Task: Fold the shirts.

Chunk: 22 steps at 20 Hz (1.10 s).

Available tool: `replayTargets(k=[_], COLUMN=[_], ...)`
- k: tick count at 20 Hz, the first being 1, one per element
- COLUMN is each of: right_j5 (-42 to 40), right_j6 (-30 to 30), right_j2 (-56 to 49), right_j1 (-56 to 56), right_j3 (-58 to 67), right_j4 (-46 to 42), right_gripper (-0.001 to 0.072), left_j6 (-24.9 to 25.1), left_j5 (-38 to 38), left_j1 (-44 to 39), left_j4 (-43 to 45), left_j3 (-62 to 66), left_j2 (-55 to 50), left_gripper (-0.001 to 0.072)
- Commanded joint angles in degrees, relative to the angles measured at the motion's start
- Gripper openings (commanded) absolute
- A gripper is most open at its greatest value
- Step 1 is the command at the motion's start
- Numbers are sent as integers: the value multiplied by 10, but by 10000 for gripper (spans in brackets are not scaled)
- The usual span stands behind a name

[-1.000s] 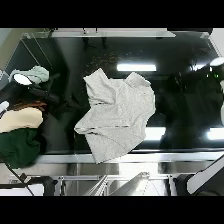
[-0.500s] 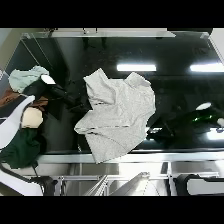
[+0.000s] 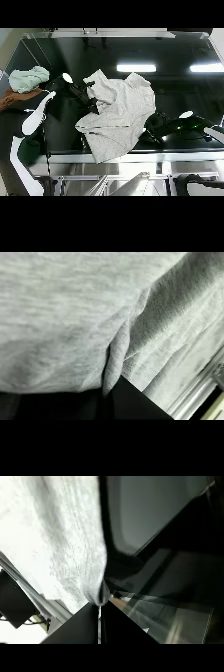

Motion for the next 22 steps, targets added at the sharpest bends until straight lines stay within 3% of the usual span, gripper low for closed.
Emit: replayTargets(k=[1, 5, 10, 13, 15, 17, 20, 22], right_j5=[1, 17, 54, 38, 38, 33, 33, 31], right_j6=[-52, -66, -46, -4, 30, 31, 31, 9], right_j2=[21, 118, 370, 482, 509, 501, 441, 373], right_j1=[11, 7, -37, -81, -101, -103, -101, -74], right_j3=[33, 103, 245, 374, 452, 485, 486, 486], right_j4=[66, 86, 79, 16, -52, -62, -53, -42], right_gripper=[18, 17, 17, 17, 18, 18, 18, 18], left_j6=[-7, -6, 2, 16, 16, 15, -13, -9], left_j5=[-56, -87, -148, -118, -57, -1, 78, 120], left_j1=[8, 43, 62, 67, 90, 121, 141, 140], left_j4=[-19, -141, -374, -465, -454, -374, -202, -173], left_j3=[32, 33, 33, 33, 33, 33, 10, -54], left_j2=[19, 110, 290, 432, 534, 612, 663, 657], left_gripper=[9, 15, 15, 15, 17, 26, 27, 27])
